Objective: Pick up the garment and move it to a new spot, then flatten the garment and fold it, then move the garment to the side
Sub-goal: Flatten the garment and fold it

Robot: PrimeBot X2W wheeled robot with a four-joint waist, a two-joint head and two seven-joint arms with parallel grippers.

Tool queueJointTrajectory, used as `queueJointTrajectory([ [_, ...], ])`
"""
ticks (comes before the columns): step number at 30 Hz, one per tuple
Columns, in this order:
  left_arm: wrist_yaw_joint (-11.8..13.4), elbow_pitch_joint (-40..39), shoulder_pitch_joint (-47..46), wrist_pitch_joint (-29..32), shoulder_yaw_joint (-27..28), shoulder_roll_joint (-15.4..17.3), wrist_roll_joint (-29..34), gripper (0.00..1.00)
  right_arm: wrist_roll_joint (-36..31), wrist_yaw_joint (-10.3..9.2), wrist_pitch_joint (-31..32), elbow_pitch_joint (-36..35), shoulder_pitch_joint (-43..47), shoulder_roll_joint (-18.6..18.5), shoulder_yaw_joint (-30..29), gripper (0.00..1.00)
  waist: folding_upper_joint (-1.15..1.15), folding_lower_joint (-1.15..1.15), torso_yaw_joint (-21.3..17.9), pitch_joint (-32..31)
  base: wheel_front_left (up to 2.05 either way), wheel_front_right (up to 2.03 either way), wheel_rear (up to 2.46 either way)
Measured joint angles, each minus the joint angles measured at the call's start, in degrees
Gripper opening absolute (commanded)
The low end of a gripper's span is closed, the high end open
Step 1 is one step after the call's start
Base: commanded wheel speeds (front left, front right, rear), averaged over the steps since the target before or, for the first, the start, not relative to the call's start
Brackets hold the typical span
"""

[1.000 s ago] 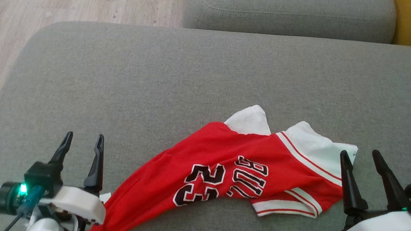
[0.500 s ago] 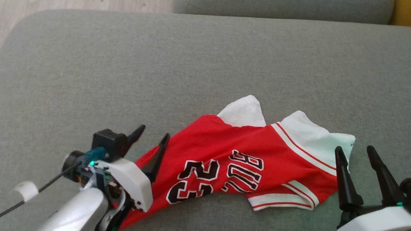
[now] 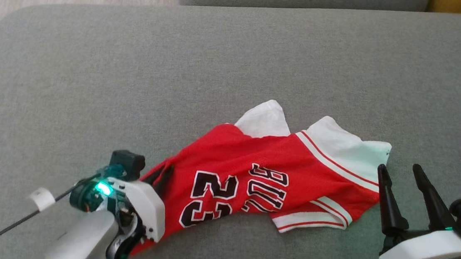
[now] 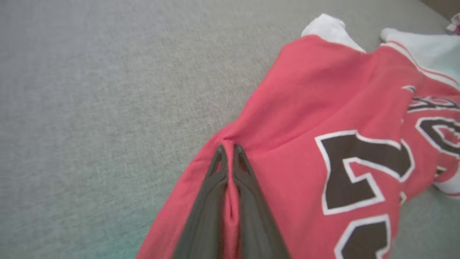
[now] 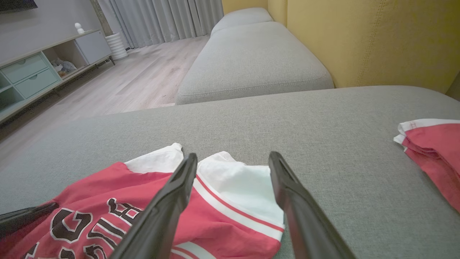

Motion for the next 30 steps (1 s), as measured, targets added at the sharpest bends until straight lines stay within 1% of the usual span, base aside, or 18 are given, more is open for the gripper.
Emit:
queueJointTrajectory([
  [4, 0.16, -0.47, -1.04, -4.69, 0.79, -0.04, 0.71, 0.0, 0.34, 0.0, -0.26, 0.45, -0.2, 0.0, -0.51, 1.0, 0.0, 0.0, 0.47, -0.24, 0.0, 0.0, 0.0],
  [5, 0.54, -1.02, -1.22, -6.3, 1.47, -0.03, 0.94, 0.0, 0.53, 0.0, -0.27, 0.66, -0.26, 0.0, -0.73, 1.0, 0.0, 0.0, 0.65, -0.43, 0.0, 0.0, 0.0],
  [8, 2.57, -3.47, -3.29, -10.93, 2.81, 0.58, 3.26, 0.0, 0.58, 0.0, -0.32, 1.1, -0.32, 0.0, -1.16, 1.0, 0.0, -0.01, 1.25, -1.15, 0.0, 0.0, 0.0],
  [11, 4.93, -8.12, -5.98, -14.08, 4.32, 1.67, 5.23, 0.0, 0.98, 0.0, -0.32, 1.24, -0.34, 0.0, -1.2, 1.0, 0.0, -0.01, 1.83, -2.14, 0.0, 0.0, 0.0],
  [13, 6.49, -11.81, -6.27, -13.5, 4.38, 2.76, 6.15, 0.0, 0.98, 0.0, -0.32, 1.27, -0.29, 0.0, -1.2, 1.0, 0.0, -0.01, 2.13, -2.84, 0.0, 0.0, 0.0],
  [15, 7.53, -15.73, -4.42, -10.61, 3.32, 3.78, 6.25, 0.0, 1.01, 0.0, -0.31, 1.33, -0.18, 0.0, -1.2, 1.0, 0.0, -0.01, 2.31, -3.41, 0.0, 0.0, 0.0],
  [18, 9.17, -20.07, 3.0, -5.34, 0.24, 4.36, 5.53, 0.0, 1.85, 0.0, -0.24, 1.59, 0.59, 0.0, -1.34, 1.0, 0.0, -0.01, 2.53, -3.72, 0.0, 0.0, 0.0],
  [21, 10.16, -20.63, 12.33, -1.52, -3.21, 4.37, 3.54, 0.0, 2.25, 0.0, -0.21, 2.12, 0.69, 0.0, -1.37, 1.0, 0.0, -0.01, 2.53, -3.74, 0.0, 0.0, 0.0],
  [23, 10.25, -20.45, 16.63, -0.22, -5.0, 4.26, 2.54, 0.0, 2.46, 0.0, -0.03, 2.23, 0.68, 0.0, -1.37, 1.0, 0.0, -0.01, 2.56, -3.78, 0.0, 0.0, 0.0],
  [25, 10.25, -19.65, 18.85, 0.1, -6.32, 3.77, 2.09, 0.0, 2.48, 0.0, 0.05, 2.27, 0.66, 0.0, -1.42, 1.0, 0.0, -0.01, 2.69, -3.78, 0.0, 0.0, 0.0],
  [27, 10.25, -18.67, 19.22, -0.83, -6.79, 2.68, 2.08, 0.0, 2.48, 0.0, 0.12, 2.3, 0.66, 0.0, -1.47, 1.0, 0.0, -0.01, 2.94, -3.84, 0.0, 0.0, 0.0],
  [28, 10.25, -18.2, 19.16, -1.9, -6.8, 2.03, 2.08, 0.47, 2.48, 0.0, 0.12, 2.3, 0.65, 0.0, -1.46, 1.0, 0.0, -0.01, 3.08, -3.89, 0.0, 0.0, 0.0],
  [29, 10.21, -17.9, 19.11, -2.98, -6.81, 1.48, 2.09, 1.0, 2.48, 0.0, 0.16, 2.29, 0.65, 0.0, -1.47, 1.0, 0.0, -0.01, 3.23, -3.97, 0.0, 0.0, 0.0],
  [30, 10.17, -17.75, 19.01, -4.25, -6.82, 0.96, 2.1, 1.0, 2.48, 0.0, 0.2, 2.29, 0.66, 0.0, -1.51, 1.0, 0.0, -0.01, 3.4, -4.06, 0.0, 0.0, 0.0],
])
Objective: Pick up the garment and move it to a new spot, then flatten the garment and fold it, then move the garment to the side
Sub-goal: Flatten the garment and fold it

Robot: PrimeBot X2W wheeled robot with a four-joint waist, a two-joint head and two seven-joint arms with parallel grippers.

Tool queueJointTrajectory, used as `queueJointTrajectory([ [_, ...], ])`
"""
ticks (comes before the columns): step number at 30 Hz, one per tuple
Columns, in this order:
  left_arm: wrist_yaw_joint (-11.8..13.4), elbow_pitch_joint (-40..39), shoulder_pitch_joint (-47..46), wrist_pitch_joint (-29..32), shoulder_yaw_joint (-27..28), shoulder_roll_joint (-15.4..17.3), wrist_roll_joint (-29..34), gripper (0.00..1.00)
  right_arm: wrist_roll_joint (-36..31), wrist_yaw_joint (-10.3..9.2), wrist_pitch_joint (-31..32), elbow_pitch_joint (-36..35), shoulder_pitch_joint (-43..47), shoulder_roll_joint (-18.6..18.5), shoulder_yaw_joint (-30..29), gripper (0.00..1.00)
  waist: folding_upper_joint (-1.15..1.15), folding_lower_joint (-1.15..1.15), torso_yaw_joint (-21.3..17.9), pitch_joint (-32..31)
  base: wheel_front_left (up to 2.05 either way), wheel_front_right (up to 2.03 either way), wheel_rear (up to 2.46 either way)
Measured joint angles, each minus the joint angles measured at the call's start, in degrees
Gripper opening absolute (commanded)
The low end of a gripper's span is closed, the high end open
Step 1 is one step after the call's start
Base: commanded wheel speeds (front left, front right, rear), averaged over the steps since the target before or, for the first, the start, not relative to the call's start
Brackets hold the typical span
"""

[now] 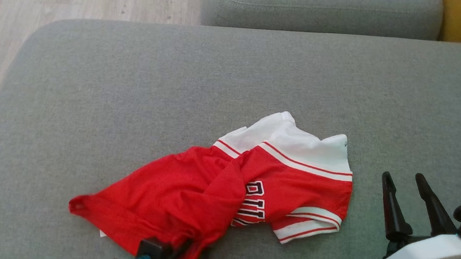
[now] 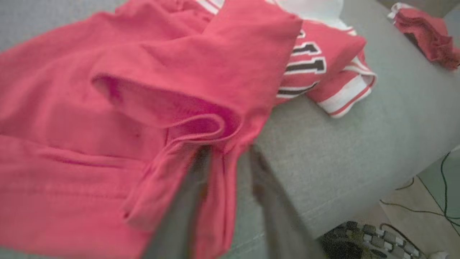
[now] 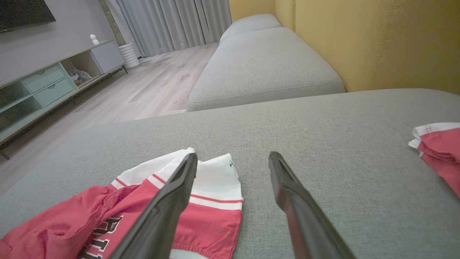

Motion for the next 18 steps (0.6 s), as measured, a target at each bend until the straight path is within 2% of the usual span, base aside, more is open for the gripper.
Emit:
queueJointTrajectory([
  [4, -0.52, -0.45, -1.42, -4.41, -0.03, -0.75, 1.78, 1.0, -0.08, 0.0, 0.15, -0.14, -0.01, 0.0, -0.07, 1.0, 0.0, 0.0, 0.52, -0.64, 0.0, 0.0, 0.0],
  [7, 0.01, -3.09, -2.79, -7.28, 0.94, -0.7, 2.98, 1.0, -0.62, 0.0, 0.42, -0.85, 0.0, 0.0, -0.08, 1.0, 0.0, 0.0, 0.75, -1.29, 0.0, 0.0, 0.0],
  [11, 3.8, -7.31, -3.49, -11.35, 5.01, 0.94, 4.77, 1.0, -1.05, 0.0, 0.81, -2.18, 0.07, 0.0, -0.2, 1.0, 0.0, 0.0, 0.95, -2.31, 0.0, 0.0, 0.0],
  [18, 9.78, -7.49, -3.05, -14.06, 13.52, 8.11, 5.01, 1.0, -1.37, 0.0, 1.88, -3.52, 1.51, 0.0, -0.46, 1.0, 0.0, 0.0, 0.88, -3.23, 0.0, 0.0, 0.0],
])
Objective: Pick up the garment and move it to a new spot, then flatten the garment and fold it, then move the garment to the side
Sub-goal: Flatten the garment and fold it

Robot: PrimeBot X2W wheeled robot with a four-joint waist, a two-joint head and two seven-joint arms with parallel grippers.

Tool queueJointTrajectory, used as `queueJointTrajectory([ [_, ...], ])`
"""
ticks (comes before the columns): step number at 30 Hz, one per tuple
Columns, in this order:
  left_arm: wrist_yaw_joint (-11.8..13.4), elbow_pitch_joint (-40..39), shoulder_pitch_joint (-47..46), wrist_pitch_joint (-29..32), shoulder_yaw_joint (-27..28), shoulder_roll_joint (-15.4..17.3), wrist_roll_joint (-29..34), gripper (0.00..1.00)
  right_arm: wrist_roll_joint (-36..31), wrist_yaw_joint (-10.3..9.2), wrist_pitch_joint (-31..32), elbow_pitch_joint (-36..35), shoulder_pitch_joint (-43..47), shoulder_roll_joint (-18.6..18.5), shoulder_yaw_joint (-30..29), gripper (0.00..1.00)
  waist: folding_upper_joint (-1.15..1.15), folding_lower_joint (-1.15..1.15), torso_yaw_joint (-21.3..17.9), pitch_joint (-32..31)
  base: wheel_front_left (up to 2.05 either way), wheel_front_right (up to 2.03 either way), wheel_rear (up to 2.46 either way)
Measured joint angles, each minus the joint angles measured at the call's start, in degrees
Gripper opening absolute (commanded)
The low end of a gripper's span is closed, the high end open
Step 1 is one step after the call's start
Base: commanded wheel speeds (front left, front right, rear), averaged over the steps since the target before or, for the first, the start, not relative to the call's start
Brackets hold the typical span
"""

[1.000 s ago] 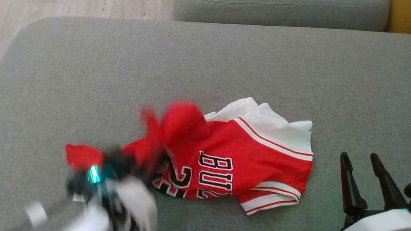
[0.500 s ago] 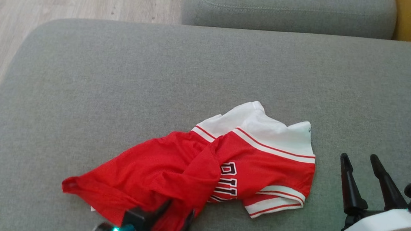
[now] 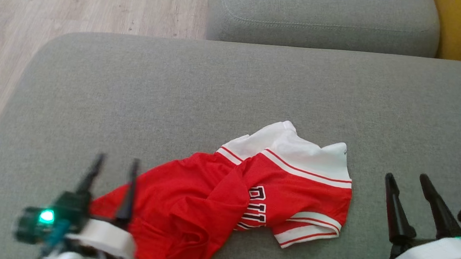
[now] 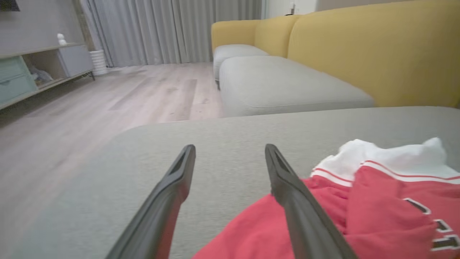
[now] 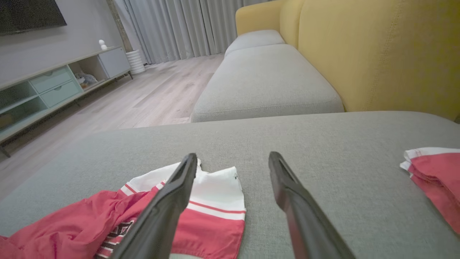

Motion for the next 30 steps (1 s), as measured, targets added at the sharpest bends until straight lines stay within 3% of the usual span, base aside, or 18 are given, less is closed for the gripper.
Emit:
queueJointTrajectory([
  [7, 2.19, -1.78, 3.19, -0.14, 2.88, 3.76, -0.13, 1.0, -0.3, 0.0, 0.79, -0.71, 0.69, 0.0, -0.12, 1.0, 0.0, 0.0, -0.45, -0.28, 0.0, 0.0, 0.0],
  [22, 3.33, -4.38, 4.78, 1.07, 3.03, 4.0, -1.52, 1.0, -0.29, 0.0, 1.08, -1.09, 0.68, 0.0, -0.18, 1.0, 0.0, 0.0, -0.59, 0.22, 0.0, 0.0, 0.0],
  [27, 3.03, -4.75, 4.67, 2.05, 2.54, 4.28, -1.52, 1.0, -0.29, 0.0, 1.07, -1.09, 0.68, 0.0, -0.16, 1.0, 0.0, 0.0, -0.66, 0.61, 0.0, 0.0, 0.0],
  [30, 0.79, -5.22, 4.05, 5.15, 0.27, 4.27, -1.53, 1.0, -0.26, 0.0, 1.05, -1.05, 0.63, 0.0, -0.05, 1.0, 0.0, 0.0, -0.8, 1.06, 0.0, 0.0, 0.0],
])
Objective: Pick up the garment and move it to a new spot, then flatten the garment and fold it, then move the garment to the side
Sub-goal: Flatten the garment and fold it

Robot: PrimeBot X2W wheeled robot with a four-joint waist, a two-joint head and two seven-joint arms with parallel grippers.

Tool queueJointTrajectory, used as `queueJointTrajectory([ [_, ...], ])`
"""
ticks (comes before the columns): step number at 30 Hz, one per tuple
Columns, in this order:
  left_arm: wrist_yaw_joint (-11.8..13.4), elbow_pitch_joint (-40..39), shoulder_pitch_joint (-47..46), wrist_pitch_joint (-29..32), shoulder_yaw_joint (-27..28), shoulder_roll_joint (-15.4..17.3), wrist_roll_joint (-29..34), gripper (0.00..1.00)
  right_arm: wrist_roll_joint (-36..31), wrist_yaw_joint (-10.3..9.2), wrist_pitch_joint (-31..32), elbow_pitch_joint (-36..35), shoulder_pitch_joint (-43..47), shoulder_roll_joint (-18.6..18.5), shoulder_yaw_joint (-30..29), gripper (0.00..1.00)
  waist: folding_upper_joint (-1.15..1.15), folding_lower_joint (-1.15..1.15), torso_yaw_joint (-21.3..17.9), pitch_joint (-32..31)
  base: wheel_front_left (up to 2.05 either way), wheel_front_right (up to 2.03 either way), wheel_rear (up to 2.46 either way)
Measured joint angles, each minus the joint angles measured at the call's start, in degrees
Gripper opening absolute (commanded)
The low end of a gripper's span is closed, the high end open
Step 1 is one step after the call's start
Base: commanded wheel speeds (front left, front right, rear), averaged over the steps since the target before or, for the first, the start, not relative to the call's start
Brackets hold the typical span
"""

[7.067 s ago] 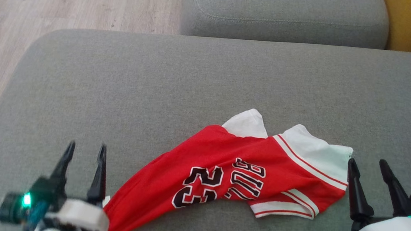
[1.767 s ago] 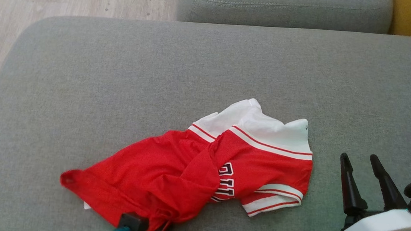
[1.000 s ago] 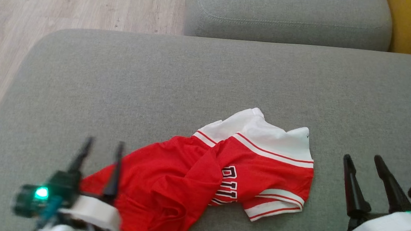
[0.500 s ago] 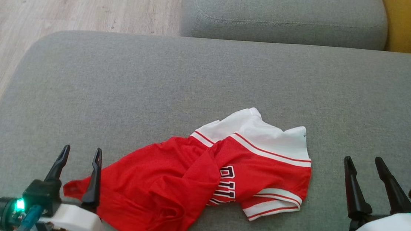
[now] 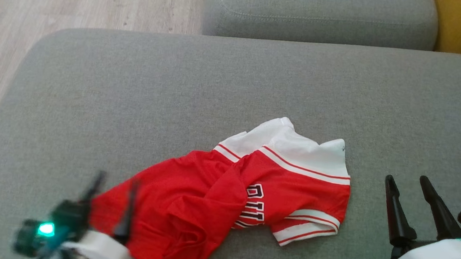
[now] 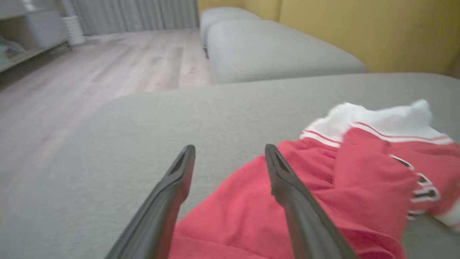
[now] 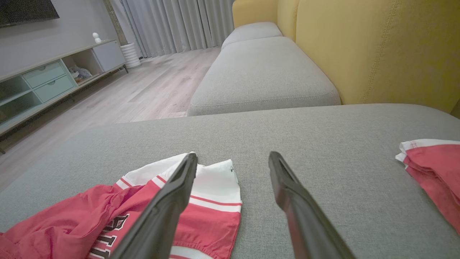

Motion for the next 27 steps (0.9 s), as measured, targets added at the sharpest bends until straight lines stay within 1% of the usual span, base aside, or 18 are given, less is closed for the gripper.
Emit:
queueJointTrajectory([
  [2, -2.66, -0.05, -1.3, 3.56, -2.96, -0.6, -0.7, 1.0, 0.07, 0.0, 0.0, 0.05, -0.01, 0.0, 0.09, 1.0, 0.0, 0.0, -0.04, 0.44, 0.0, 0.0, 0.0],
  [4, -4.99, 0.56, -3.28, 6.98, -5.64, -2.0, -1.91, 1.0, 0.08, 0.0, 0.0, 0.32, -0.05, 0.0, 0.18, 1.0, 0.0, 0.0, -0.08, 0.91, 0.0, 0.0, 0.0],
  [6, -6.38, 2.15, -5.1, 11.03, -7.59, -3.55, -3.35, 1.0, 0.08, 0.0, 0.01, 0.79, -0.09, 0.0, 0.38, 1.0, 0.0, 0.0, -0.22, 1.36, 0.0, 0.0, 0.0],
  [9, -7.93, 4.53, -6.97, 14.38, -9.23, -5.54, -4.71, 1.0, 0.13, 0.0, 0.01, 1.16, -0.13, 0.0, 0.47, 1.0, 0.0, 0.0, -0.61, 1.94, 0.0, 0.0, 0.0],
  [11, -8.14, 6.16, -7.53, 16.1, -9.76, -6.26, -5.21, 1.0, 0.14, 0.0, 0.01, 1.44, -0.19, 0.0, 0.51, 1.0, 0.0, 0.0, -0.97, 2.19, 0.0, 0.0, 0.0],
  [15, -8.13, 8.48, -7.79, 18.45, -10.6, -6.49, -6.16, 1.0, 0.14, 0.0, 0.01, 1.76, -0.2, 0.0, 0.43, 1.0, 0.0, 0.0, -1.59, 2.57, 0.0, 0.0, 0.0],
  [20, -8.04, 8.96, -7.78, 20.41, -10.66, -6.49, -7.47, 1.0, 0.15, 0.0, 0.01, 2.12, -0.2, 0.0, 0.29, 1.0, 0.0, 0.0, -1.78, 2.81, 0.0, 0.0, 0.0],
  [21, -8.05, 8.94, -7.78, 20.45, -10.66, -6.49, -7.71, 0.89, 0.15, 0.0, 0.01, 2.24, -0.2, 0.0, 0.24, 1.0, 0.0, 0.0, -1.73, 2.88, 0.0, 0.0, 0.0],
  [22, -8.15, 8.84, -7.78, 20.81, -10.67, -6.49, -7.97, 0.29, 0.2, 0.0, 0.01, 2.33, -0.22, 0.0, 0.21, 1.0, 0.0, 0.0, -1.67, 2.95, 0.0, 0.0, 0.0],
  [23, -8.15, 8.76, -7.78, 20.73, -10.67, -6.49, -7.98, 0.0, 0.35, 0.0, 0.0, 2.46, -0.24, 0.0, 0.18, 1.0, 0.0, 0.0, -1.6, 3.01, 0.0, 0.0, 0.0],
  [27, -8.23, 8.33, -7.82, 19.17, -10.61, -6.49, -7.93, 0.0, 0.44, 0.0, -0.16, 3.42, -1.14, 0.0, 0.04, 1.0, 0.0, 0.0, -1.27, 3.13, 0.0, 0.0, 0.0],
])
